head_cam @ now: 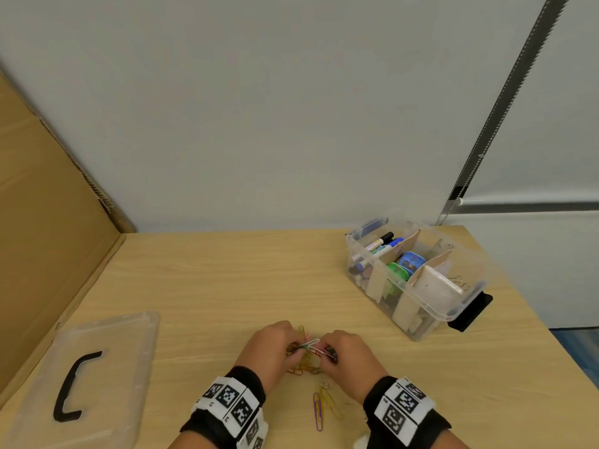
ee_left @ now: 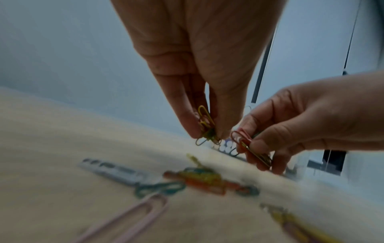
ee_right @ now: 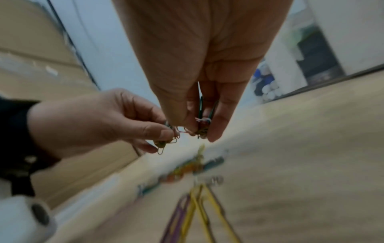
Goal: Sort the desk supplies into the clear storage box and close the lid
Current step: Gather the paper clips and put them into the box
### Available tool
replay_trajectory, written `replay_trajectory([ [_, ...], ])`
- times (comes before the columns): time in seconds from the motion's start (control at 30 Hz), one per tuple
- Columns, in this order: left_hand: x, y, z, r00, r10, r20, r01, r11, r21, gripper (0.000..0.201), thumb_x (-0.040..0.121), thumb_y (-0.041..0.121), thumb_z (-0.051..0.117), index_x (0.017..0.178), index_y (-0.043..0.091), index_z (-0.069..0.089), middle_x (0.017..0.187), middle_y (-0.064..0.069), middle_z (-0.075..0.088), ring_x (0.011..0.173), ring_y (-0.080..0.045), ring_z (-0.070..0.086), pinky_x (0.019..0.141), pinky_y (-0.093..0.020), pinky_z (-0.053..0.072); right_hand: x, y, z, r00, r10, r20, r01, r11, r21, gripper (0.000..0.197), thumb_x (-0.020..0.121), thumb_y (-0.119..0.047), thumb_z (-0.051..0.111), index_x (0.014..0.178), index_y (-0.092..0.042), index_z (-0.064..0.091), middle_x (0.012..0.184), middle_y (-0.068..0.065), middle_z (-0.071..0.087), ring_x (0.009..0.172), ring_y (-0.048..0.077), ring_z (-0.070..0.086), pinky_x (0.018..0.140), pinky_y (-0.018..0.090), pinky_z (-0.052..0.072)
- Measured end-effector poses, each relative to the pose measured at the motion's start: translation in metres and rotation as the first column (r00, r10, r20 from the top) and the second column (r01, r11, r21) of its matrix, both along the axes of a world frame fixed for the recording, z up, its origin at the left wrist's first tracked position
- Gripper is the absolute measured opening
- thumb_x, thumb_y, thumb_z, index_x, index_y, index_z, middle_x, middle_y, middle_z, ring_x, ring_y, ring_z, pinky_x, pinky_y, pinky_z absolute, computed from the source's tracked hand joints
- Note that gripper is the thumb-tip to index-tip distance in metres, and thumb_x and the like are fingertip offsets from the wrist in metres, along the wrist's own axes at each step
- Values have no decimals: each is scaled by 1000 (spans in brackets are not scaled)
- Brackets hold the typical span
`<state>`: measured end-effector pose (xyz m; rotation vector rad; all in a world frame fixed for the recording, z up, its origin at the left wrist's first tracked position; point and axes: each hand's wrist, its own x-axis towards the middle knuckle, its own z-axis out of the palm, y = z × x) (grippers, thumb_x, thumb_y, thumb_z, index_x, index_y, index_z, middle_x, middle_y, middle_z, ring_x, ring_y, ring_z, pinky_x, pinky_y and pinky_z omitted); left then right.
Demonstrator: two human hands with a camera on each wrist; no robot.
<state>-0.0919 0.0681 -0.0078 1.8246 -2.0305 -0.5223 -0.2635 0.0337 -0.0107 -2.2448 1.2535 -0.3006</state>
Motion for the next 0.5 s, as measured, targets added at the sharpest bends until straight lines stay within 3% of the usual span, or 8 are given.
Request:
replay_trajectory([
  [0.13, -11, -6, 22, 991, -6, -132, -17, 986, -167, 18, 85, 29, 66, 100, 22, 73, 92, 8, 66, 81, -6, 62, 76, -26, 53, -31, -3, 25, 980, -81, 182, 81, 997, 7, 15, 85, -15, 59, 92, -24, 69, 88, -4, 65, 78, 9, 59, 72, 21, 49],
  [0.2, -19, -10, 34, 981, -32, -190, -12, 974, -225, 15, 83, 27, 69, 95, 20, 75, 86, 10, 65, 76, -4, 62, 70, -26, 56, -50, -6, 43, 958, -117, 263, 123, 992, -7, 14, 84, -13, 61, 85, -25, 67, 83, -5, 65, 76, 10, 60, 71, 28, 53],
  [0.33, -37, -13, 55, 947, -44, -319, -36, 970, -242, 13, 81, 19, 73, 94, 20, 76, 86, 13, 66, 79, -2, 65, 68, -20, 57, -95, -24, 83, 908, -220, 355, 267, 960, -86, 10, 85, -13, 64, 87, -21, 69, 83, -9, 66, 76, 6, 62, 67, 18, 52],
  [0.4, -44, -13, 61, 933, -43, -358, -48, 969, -240, 13, 81, 18, 73, 93, 20, 76, 86, 13, 67, 81, -2, 65, 67, -19, 58, -117, -39, 95, 900, -263, 348, 341, 921, -187, 10, 85, -10, 65, 88, -18, 70, 83, -7, 67, 73, 6, 62, 68, 21, 52],
  [0.5, -50, -13, 64, 926, -42, -375, -52, 970, -236, 13, 80, 17, 74, 92, 21, 76, 85, 13, 67, 82, -3, 65, 66, -19, 58, -135, -66, 101, 929, -321, 187, 365, 884, -294, 10, 83, -8, 60, 86, -14, 68, 81, -1, 65, 73, 16, 61, 67, 30, 50],
])
